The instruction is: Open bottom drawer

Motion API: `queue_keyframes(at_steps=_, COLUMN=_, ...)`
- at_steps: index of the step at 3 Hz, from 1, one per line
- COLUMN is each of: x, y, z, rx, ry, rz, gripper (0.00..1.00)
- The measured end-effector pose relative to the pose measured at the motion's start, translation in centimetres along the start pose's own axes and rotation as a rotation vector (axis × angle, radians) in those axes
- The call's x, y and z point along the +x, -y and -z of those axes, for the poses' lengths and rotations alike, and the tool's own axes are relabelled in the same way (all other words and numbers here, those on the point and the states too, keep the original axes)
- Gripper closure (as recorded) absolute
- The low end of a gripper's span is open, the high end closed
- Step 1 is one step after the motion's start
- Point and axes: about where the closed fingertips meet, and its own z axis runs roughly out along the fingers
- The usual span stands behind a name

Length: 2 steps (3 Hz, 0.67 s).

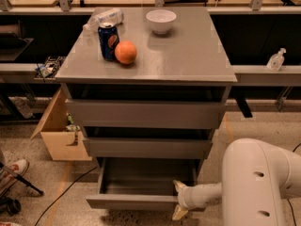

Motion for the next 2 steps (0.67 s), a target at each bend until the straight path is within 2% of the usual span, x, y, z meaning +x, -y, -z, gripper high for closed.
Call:
queue_keyframes(at_steps=1, x=-0.05, y=0.09, z=-0.36, rx=-0.006, ry=-0.013, rz=0.003, gripper=0.0)
queue_keyframes(at_steps=2, x=0.58, y=-0.56, z=-1.1, rx=-0.021, ry=-0.019, rz=-0.013, gripper=0.18)
